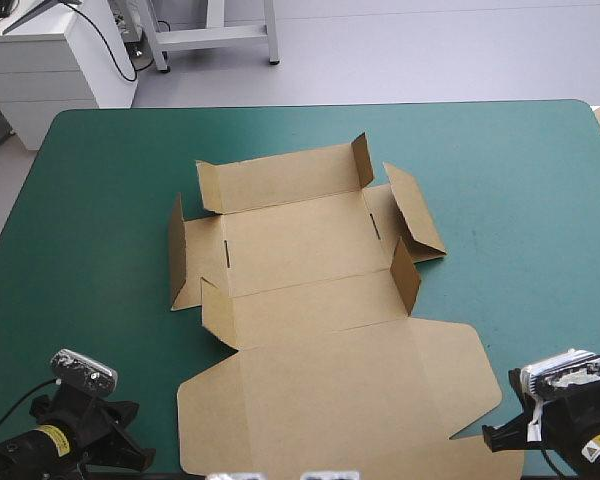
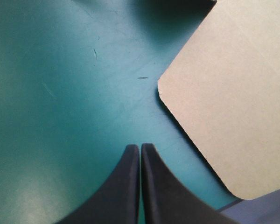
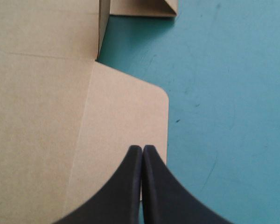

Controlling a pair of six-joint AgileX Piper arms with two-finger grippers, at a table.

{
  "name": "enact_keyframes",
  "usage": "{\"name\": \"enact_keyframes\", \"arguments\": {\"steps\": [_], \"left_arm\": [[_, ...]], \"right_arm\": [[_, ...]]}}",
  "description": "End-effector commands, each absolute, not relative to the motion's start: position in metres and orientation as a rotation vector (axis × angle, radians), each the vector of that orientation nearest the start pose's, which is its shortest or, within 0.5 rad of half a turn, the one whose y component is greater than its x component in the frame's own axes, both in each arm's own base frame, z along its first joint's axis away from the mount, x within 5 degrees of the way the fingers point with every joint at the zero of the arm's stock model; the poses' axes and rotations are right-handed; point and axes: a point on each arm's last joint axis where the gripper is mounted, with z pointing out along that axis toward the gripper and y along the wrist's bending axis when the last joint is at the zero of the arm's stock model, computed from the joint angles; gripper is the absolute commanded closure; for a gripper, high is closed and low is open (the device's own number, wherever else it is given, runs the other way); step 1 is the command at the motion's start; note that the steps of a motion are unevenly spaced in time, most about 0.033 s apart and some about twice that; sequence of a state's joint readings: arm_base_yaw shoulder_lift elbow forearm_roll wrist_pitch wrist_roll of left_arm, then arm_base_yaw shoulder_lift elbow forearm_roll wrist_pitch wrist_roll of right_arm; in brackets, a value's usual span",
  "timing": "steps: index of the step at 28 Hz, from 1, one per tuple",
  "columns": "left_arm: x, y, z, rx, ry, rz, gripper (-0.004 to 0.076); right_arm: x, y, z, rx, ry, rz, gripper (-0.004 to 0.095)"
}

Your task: Fold the box

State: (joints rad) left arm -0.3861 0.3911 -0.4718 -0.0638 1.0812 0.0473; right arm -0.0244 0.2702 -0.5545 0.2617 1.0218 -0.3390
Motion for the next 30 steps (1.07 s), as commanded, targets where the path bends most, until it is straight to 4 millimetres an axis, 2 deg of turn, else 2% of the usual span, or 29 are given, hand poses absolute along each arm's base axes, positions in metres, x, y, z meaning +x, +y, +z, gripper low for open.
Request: {"name": "enact_keyframes", "arguments": {"steps": [1,5,8,15,19,25,27,30], "left_arm": [[0.051,-0.027,0.267,0.512,2.387,-0.242,0.0731],[0.051,-0.027,0.267,0.512,2.387,-0.242,0.0731],[0.051,-0.027,0.267,0.512,2.387,-0.242,0.0731],[0.051,-0.027,0.267,0.512,2.387,-0.242,0.0731],[0.051,-0.027,0.267,0.512,2.387,-0.242,0.0731],[0.051,-0.027,0.267,0.512,2.387,-0.242,0.0731],[0.051,-0.027,0.267,0.512,2.387,-0.242,0.0731],[0.051,-0.027,0.267,0.512,2.387,-0.242,0.0731]], "right_arm": [[0.042,0.019,0.329,-0.302,2.043,0.104,0.0929],[0.056,0.019,0.352,-0.301,2.044,0.106,0.0929],[0.075,0.019,0.368,-0.301,2.073,0.112,0.0929],[0.131,0.022,0.396,-0.290,2.142,0.211,0.0929],[0.170,0.028,0.408,-0.361,2.167,0.285,0.0929],[0.229,0.028,0.408,-0.441,2.232,0.291,0.0929],[0.253,0.028,0.397,-0.478,2.296,0.308,0.0929],[0.273,0.028,0.386,-0.466,2.325,0.315,0.0927]]}}
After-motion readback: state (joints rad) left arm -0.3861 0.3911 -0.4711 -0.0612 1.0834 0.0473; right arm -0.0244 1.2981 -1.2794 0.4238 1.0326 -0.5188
